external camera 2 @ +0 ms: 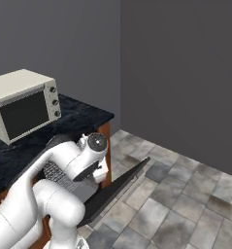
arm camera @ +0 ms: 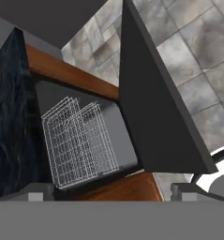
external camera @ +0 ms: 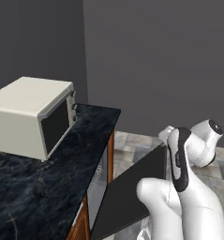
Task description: Open the dishwasher door and pull out the top rack.
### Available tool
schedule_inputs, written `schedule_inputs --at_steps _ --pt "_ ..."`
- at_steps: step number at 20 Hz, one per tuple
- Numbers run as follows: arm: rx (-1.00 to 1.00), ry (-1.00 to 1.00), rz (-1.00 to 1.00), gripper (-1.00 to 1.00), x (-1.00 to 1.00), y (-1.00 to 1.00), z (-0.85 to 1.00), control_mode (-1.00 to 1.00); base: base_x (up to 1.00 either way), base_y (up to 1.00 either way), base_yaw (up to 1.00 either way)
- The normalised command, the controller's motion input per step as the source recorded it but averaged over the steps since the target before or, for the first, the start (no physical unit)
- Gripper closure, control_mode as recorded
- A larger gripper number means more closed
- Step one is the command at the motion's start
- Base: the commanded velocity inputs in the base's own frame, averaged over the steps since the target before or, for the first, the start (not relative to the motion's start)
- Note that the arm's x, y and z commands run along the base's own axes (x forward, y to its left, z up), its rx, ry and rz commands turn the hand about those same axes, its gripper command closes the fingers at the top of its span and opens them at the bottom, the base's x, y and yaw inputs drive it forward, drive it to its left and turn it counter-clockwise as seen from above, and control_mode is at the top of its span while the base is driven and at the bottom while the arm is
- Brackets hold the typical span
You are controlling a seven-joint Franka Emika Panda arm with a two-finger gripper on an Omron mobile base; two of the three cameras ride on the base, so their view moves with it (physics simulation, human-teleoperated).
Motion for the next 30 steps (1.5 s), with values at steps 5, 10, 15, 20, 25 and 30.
schedule_inputs --at_steps 5,10,15,20,25,30 --pt "-0.02 0.05 0.02 -1.0 -0.07 0.66 0.1 -1.0 0.0 0.0 0.0" --pt "0.0 0.0 0.04 -1.0 0.0 0.53 -0.01 -1.0 0.0 0.0 0.0" --pt "0.0 -0.08 0.05 -1.0 0.0 0.19 -0.14 -1.0 0.0 0.0 0.0" --pt "0.06 -0.15 0.03 -1.0 0.0 0.0 -0.34 -1.0 0.0 0.0 0.0" --pt "0.13 -0.11 0.01 -1.0 0.0 0.0 -0.51 -1.0 0.0 0.0 0.0" --pt "0.07 -0.04 0.0 -1.0 0.04 0.11 -0.62 -1.0 0.0 0.0 0.0"
